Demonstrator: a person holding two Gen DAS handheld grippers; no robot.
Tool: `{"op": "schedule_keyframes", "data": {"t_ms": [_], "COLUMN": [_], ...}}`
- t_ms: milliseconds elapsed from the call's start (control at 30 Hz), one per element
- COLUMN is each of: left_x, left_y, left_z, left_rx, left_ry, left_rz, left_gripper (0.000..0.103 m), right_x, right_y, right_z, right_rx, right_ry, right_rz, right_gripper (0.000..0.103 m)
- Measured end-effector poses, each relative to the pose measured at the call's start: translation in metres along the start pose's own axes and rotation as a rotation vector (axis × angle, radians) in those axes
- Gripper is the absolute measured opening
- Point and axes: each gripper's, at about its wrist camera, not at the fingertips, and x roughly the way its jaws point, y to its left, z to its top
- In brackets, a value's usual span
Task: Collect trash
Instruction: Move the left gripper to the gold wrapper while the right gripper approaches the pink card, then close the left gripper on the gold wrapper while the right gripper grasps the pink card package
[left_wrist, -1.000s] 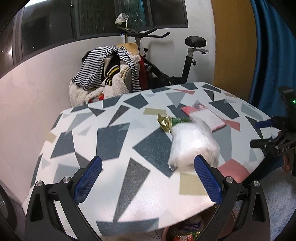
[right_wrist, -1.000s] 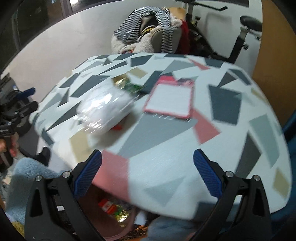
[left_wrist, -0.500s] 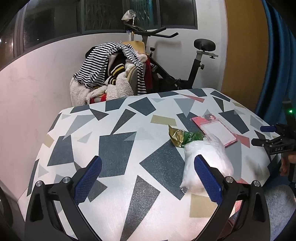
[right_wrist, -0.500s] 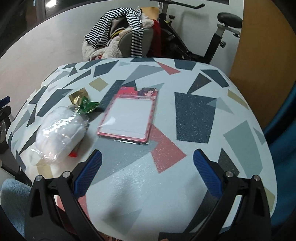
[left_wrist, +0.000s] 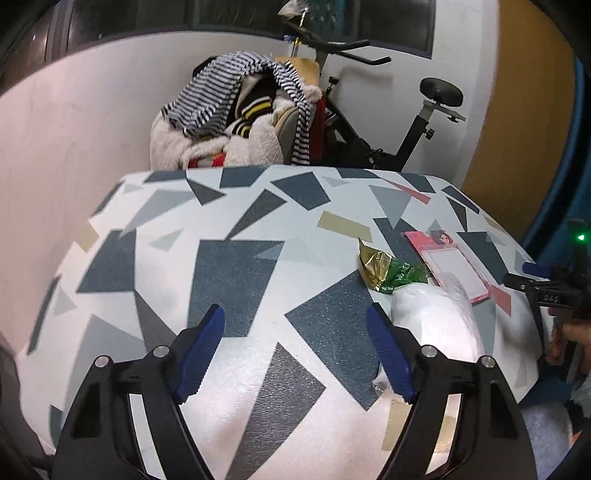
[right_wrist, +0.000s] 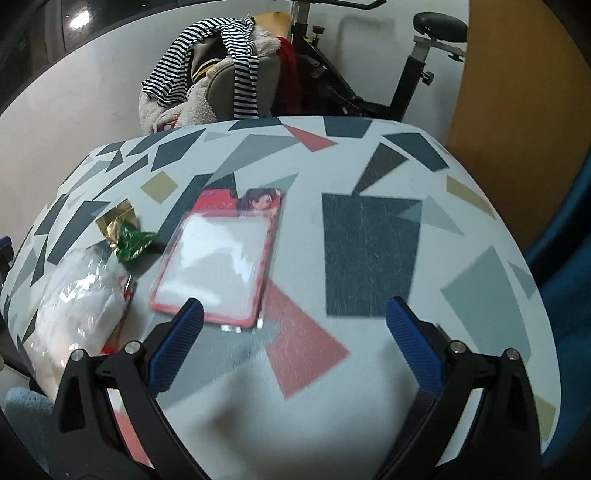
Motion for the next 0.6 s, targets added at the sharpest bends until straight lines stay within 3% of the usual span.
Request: {"op": "schedule_keyframes", "data": {"t_ms": [300, 600], "left_x": [0.019, 0.031], "left_y": [0.009, 0.004], "left_z": [0.012, 0.014], "left_rx": [-0.111, -0.112], "left_ry": [0.028, 0.045], "left_rz": [-0.056, -0.085], "left_gripper": [0.077, 0.077], "right_x": [0.040, 0.068], "right_y": [0.040, 0.077], "right_z": [0.042, 0.057], "right_rx": [0.023, -0.051], "right_ry": [0.054, 0.126], "right_rz": [0.075, -0.059], "right_gripper": [0.097, 0.097]}}
